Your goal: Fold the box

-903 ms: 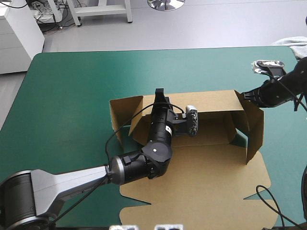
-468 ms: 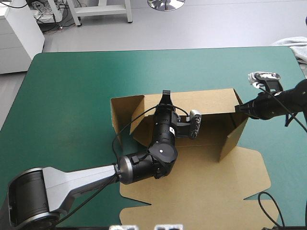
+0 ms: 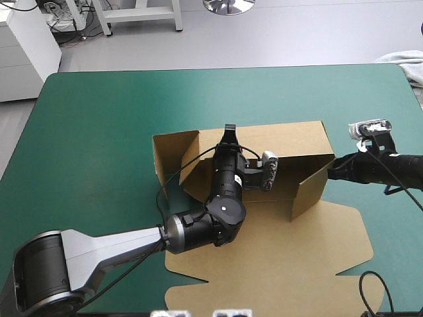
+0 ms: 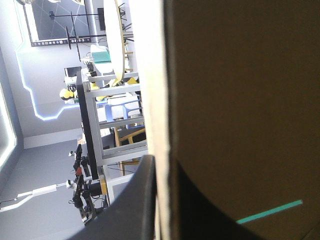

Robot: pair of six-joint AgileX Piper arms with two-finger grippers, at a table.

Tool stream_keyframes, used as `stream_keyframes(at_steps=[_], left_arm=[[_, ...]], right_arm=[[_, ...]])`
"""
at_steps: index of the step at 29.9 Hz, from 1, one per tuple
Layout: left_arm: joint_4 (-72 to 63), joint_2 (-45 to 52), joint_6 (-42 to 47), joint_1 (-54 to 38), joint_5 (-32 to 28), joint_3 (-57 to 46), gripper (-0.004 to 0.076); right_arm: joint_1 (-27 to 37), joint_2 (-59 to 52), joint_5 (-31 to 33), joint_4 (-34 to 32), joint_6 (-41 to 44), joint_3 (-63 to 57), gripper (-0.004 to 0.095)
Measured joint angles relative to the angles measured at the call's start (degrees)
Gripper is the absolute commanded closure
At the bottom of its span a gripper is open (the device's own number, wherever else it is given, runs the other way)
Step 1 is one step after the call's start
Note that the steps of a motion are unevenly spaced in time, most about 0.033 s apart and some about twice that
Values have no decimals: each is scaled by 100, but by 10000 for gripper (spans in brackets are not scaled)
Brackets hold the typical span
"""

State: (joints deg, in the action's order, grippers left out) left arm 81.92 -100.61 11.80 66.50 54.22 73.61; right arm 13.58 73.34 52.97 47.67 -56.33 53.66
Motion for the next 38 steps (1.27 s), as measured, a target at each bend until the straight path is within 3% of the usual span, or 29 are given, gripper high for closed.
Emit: stream_keyframes(at_steps=[4,8,11,19,30,38], left_arm=[[4,0,7,0,2,0,734],[4,0,12,0,6,0,734],[4,0,46,0,18,0,734],[23,-4,177,0,30,0,734],[48,-11,222,0,18,0,734],[136,-24,393,0,11,0,734]], right_arm=[[17,-27,-38,98,-388,-68,828],[18,-91,-60,47,-774,-68,578],[23,-189,-93,-80,-1041,-68,499],[23,-359,27,-541,-1222,-68,489],[23,-363,373,-565,-1265,-68,449],[23,-84,249,166,-1662,-68,468]])
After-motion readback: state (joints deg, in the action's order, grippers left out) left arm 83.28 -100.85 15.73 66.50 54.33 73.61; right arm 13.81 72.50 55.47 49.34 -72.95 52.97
